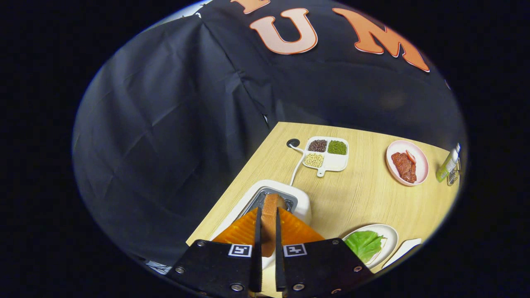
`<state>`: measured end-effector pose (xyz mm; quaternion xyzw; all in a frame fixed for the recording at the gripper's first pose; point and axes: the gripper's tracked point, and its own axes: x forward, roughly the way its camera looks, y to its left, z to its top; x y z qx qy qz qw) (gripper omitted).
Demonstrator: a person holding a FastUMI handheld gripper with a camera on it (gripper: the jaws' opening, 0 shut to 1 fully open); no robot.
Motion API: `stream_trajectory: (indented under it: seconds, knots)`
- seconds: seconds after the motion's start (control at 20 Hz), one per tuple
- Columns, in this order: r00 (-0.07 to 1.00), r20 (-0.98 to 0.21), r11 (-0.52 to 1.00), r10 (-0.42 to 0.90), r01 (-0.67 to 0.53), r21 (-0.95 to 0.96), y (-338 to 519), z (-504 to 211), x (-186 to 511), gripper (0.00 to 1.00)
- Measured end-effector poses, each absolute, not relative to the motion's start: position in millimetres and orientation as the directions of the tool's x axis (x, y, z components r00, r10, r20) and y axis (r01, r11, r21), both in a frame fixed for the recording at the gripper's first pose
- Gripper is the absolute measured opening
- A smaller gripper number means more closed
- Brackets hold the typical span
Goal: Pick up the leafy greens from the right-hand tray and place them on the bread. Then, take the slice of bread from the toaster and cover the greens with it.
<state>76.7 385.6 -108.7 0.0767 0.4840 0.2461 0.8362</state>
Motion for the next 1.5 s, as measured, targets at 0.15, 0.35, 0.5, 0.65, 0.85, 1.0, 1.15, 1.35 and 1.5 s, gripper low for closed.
stream_trajectory:
  seconds: [0.15,0.35,0.5,0.65,0.85,1.0,1.15,1.35,1.5]
  knots:
    - [0.435,-0.739,0.855,0.515,-0.327,0.403,370,-95,73,0.13]
    - [0.459,-0.694,0.832,0.555,-0.326,0.450,350,-75,67,0.13]
    - [0.489,-0.672,0.831,0.557,-0.330,0.448,331,-65,66,0.13]
    - [0.506,-0.659,0.831,0.557,-0.317,0.458,313,-65,62,0.13]
    - [0.518,-0.670,0.845,0.532,-0.271,0.461,285,-81,61,0.13]
    - [0.514,-0.686,0.853,0.515,-0.226,0.471,265,-100,59,0.13]
    - [0.493,-0.706,0.854,0.508,-0.186,0.486,250,-122,53,0.13]
    - [0.487,-0.714,0.854,0.503,-0.156,0.496,234,-147,47,0.13]
    - [0.472,-0.720,0.850,0.509,-0.146,0.505,225,-169,39,0.13]
